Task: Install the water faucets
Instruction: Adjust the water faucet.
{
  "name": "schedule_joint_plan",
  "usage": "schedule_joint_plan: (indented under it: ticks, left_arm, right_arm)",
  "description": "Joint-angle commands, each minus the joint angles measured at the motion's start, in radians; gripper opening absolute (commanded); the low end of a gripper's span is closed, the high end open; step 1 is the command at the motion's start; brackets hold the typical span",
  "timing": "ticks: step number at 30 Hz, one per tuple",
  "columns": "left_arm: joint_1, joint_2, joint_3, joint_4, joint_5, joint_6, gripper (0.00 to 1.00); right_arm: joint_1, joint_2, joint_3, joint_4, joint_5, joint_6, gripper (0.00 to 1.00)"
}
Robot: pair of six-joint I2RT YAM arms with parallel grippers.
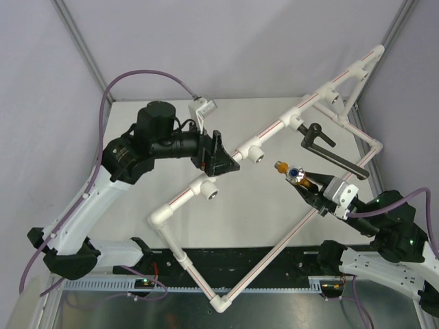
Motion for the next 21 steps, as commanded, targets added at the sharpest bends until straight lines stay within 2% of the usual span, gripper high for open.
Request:
schedule_joint_plan:
  ticks: [1, 8, 10, 11, 14, 15, 18, 19, 21]
  left_arm:
    - [-0.066, -0.007, 0.019, -0.071, -0.089, 0.067, 1.0]
    - [-0.119, 0.019, 0.007, -0.088, -0.093, 0.079, 1.0]
    - [-0.122, 0.024, 0.007, -0.088, -0.085, 0.079, 0.95]
    - [-0.124, 0.027, 0.008, -0.089, -0.08, 0.079, 0.87]
    - [-0.124, 0.044, 0.012, -0.089, -0.066, 0.077, 0.52]
    - [-0.124, 0.049, 0.013, -0.09, -0.062, 0.076, 0.45]
    - [-0.123, 0.061, 0.016, -0.093, -0.064, 0.078, 0.14]
    - [-0.123, 0.064, 0.019, -0.097, -0.068, 0.084, 0.07]
    - [-0.124, 0.068, 0.03, -0.113, -0.082, 0.106, 0.02]
  right_arm:
    - [0.005, 0.014, 0.0, 0.083, 0.05, -0.056, 0.0]
    - [0.013, 0.015, -0.054, 0.168, 0.071, -0.157, 0.0]
    - [0.023, 0.016, -0.075, 0.177, 0.069, -0.239, 0.0]
    - [0.029, 0.015, -0.09, 0.183, 0.071, -0.299, 0.0]
    - [0.06, 0.006, -0.13, 0.214, 0.085, -0.459, 0.0]
    - [0.069, -0.001, -0.147, 0.235, 0.086, -0.502, 0.0]
    - [0.105, -0.034, -0.202, 0.309, 0.087, -0.652, 0.0]
    - [0.116, -0.042, -0.223, 0.341, 0.093, -0.696, 0.0]
    - [0.137, -0.049, -0.249, 0.367, 0.109, -0.798, 0.0]
